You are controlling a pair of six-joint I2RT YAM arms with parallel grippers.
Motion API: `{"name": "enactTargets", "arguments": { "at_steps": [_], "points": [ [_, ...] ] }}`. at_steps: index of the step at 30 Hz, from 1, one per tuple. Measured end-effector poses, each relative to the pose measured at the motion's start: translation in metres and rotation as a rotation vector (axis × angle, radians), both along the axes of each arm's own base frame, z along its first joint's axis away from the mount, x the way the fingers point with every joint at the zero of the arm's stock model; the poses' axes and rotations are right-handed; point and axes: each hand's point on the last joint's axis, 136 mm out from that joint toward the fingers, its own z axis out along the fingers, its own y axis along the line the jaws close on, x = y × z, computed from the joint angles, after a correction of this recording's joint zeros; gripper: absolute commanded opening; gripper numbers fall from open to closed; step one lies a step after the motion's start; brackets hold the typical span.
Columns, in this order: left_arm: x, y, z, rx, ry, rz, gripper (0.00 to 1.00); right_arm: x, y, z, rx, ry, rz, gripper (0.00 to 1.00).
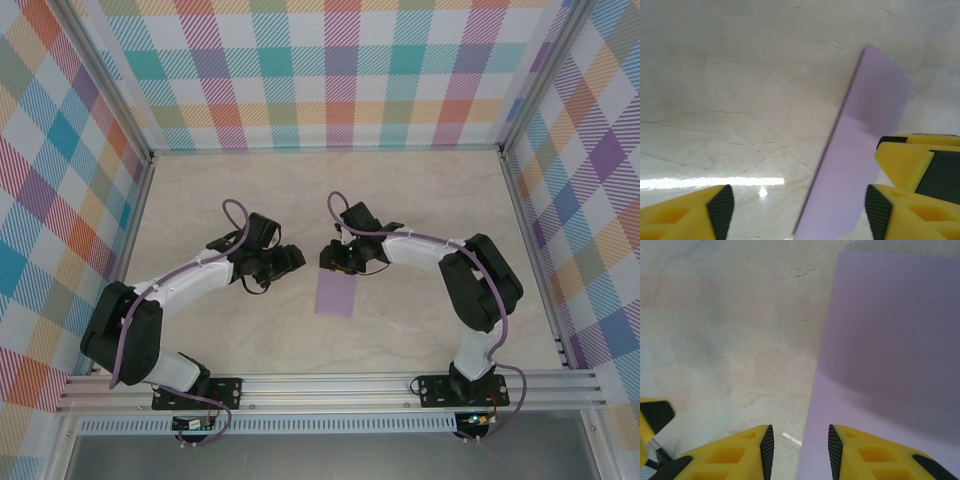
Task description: Fold a paper plane with a square sheet of paper (pick it up from the middle)
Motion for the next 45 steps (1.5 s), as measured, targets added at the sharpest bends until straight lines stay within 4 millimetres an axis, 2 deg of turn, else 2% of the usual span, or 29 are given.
{"name": "enactTargets", "arguments": {
  "at_steps": [4,8,16,20,24,28,30,32,36,40,45],
  "points": [
    [-0.005,0.014,-0.002,0.055,0.013,0.032,0.92,0.004,-0.002,-0.015,-0.054,0.016,0.0,0.4],
    [-0.008,0.023,-0.002,0.09,0.02,0.049,0.99,0.003,-0.004,-0.025,-0.095,0.027,0.02,0.41],
    [-0.013,0.032,-0.003,0.128,0.03,0.057,1.0,-0.001,0.026,-0.026,-0.065,-0.005,0.176,0.42],
    [-0.014,0.03,-0.002,0.122,0.029,0.043,1.0,-0.007,0.029,-0.025,-0.062,-0.015,0.226,0.49],
    [-0.013,0.02,0.001,0.078,0.016,-0.003,0.99,-0.009,0.021,-0.007,-0.067,-0.049,0.21,0.62],
    [-0.008,0.0,0.011,-0.014,-0.022,-0.066,0.97,-0.015,-0.004,0.032,-0.061,-0.11,0.12,0.71],
    [-0.006,-0.011,0.016,-0.064,-0.036,-0.096,0.94,-0.019,-0.019,0.046,-0.054,-0.127,0.061,0.74],
    [-0.003,-0.024,0.018,-0.115,-0.049,-0.134,0.88,-0.027,-0.036,0.051,-0.053,-0.121,0.003,0.77],
    [0.001,-0.048,0.006,-0.174,-0.025,-0.185,0.71,-0.044,-0.06,0.039,-0.065,-0.059,-0.086,0.8],
    [0.002,-0.073,-0.011,-0.2,0.015,-0.234,0.53,-0.063,-0.069,0.022,-0.066,0.022,-0.121,0.81],
    [0.009,-0.093,-0.019,-0.202,0.027,-0.265,0.41,-0.073,-0.066,0.015,-0.026,0.078,-0.129,0.8]
  ]
}}
